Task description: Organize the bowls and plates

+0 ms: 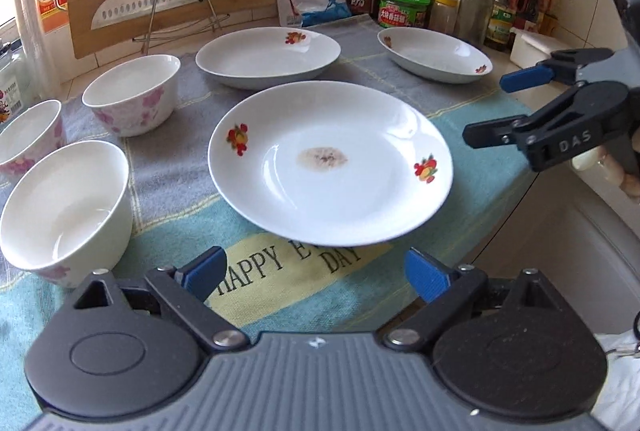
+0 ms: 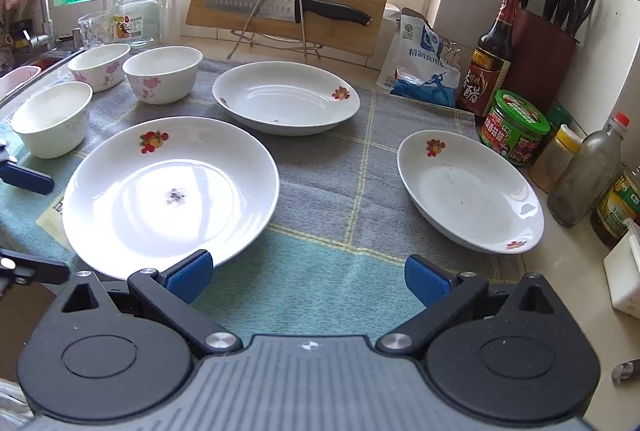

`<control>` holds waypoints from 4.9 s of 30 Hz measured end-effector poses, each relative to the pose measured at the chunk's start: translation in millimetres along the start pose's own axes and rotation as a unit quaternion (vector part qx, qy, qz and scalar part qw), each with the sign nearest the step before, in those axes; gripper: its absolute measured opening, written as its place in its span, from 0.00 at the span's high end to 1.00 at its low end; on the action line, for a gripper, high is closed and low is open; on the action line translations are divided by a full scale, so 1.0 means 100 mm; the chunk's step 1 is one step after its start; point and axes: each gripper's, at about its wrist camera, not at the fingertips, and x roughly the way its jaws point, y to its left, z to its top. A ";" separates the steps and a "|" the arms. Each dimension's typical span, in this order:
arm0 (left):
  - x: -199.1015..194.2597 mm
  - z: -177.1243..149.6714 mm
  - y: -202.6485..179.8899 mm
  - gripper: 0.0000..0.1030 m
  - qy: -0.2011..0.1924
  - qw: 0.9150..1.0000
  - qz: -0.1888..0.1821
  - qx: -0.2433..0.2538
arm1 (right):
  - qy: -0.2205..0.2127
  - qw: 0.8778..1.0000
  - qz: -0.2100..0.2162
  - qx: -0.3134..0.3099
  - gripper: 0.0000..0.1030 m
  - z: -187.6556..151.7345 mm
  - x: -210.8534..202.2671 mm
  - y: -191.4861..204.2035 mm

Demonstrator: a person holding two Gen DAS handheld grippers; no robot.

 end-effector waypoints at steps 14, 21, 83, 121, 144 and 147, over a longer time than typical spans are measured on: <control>0.32 0.00 0.02 0.01 -0.033 0.999 -0.018 0.039 | 0.005 0.999 0.022 0.025 0.00 0.04 -0.09 0.02; 0.32 -0.02 0.05 0.00 -0.050 0.997 -0.031 0.049 | 0.040 0.993 0.111 0.030 0.00 0.18 0.33 0.06; 0.34 0.09 0.08 0.02 -0.041 0.994 -0.060 0.083 | 0.198 0.907 0.364 0.073 0.00 1.01 1.45 -0.19; 0.60 0.96 -0.37 0.02 -0.051 0.984 -0.110 0.133 | 0.135 0.935 0.312 0.100 0.00 1.07 1.04 -1.24; 1.33 1.61 -0.93 0.02 -0.035 0.976 -0.146 0.156 | 0.122 0.942 0.278 0.141 0.00 0.93 1.18 -2.35; 1.41 1.65 -0.99 0.02 -0.033 0.976 -0.147 0.159 | 0.123 0.942 0.275 0.149 0.00 0.89 1.23 -2.46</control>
